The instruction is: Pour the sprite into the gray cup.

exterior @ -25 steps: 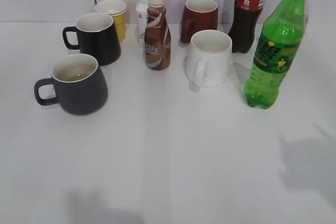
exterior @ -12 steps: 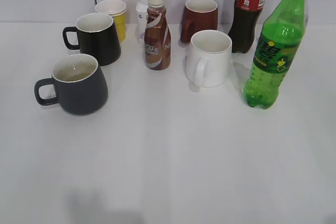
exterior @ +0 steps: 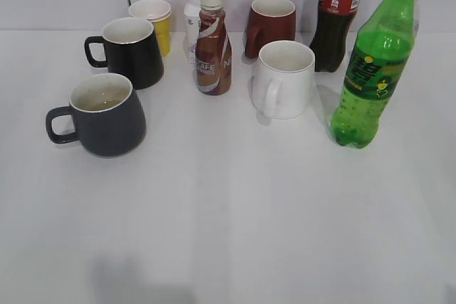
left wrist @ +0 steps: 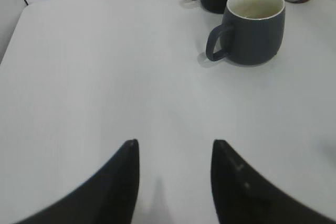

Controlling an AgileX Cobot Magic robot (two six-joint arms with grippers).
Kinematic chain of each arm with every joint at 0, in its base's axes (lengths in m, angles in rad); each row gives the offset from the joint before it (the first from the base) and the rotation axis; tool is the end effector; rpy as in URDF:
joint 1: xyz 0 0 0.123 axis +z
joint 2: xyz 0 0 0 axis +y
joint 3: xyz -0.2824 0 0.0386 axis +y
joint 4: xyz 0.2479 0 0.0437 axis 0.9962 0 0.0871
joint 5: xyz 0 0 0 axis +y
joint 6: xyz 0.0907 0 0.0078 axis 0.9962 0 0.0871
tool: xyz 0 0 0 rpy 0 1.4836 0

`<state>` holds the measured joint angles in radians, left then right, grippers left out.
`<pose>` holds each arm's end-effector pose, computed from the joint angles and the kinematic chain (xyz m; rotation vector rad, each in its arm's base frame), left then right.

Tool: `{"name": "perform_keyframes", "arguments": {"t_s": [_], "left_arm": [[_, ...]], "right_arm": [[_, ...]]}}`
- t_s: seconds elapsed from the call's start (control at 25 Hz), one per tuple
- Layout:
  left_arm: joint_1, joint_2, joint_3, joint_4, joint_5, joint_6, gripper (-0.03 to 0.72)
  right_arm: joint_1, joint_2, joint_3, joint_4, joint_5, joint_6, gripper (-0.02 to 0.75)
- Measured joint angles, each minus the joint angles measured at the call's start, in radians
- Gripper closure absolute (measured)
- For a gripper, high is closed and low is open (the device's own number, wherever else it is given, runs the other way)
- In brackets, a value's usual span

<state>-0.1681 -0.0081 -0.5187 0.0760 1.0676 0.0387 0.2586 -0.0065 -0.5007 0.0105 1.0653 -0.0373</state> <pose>-0.0076 0.0074 0.2819 0.2037 2.0118 0.0086 -0.0061 -0.0008 0.2770 -0.3020 2.0226 0.1509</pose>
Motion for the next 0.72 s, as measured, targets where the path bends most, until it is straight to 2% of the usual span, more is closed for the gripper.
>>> {"name": "perform_keyframes", "arguments": {"t_s": [0.44, 0.72], "left_arm": [[0.005, 0.0, 0.0, 0.0, -0.001, -0.001, 0.418], [0.116, 0.0, 0.0, 0.0, -0.001, -0.001, 0.45]], "right_arm": [[-0.012, -0.002, 0.001, -0.001, -0.023, 0.0, 0.148], [-0.18, -0.002, 0.001, -0.001, -0.024, 0.0, 0.148]]}}
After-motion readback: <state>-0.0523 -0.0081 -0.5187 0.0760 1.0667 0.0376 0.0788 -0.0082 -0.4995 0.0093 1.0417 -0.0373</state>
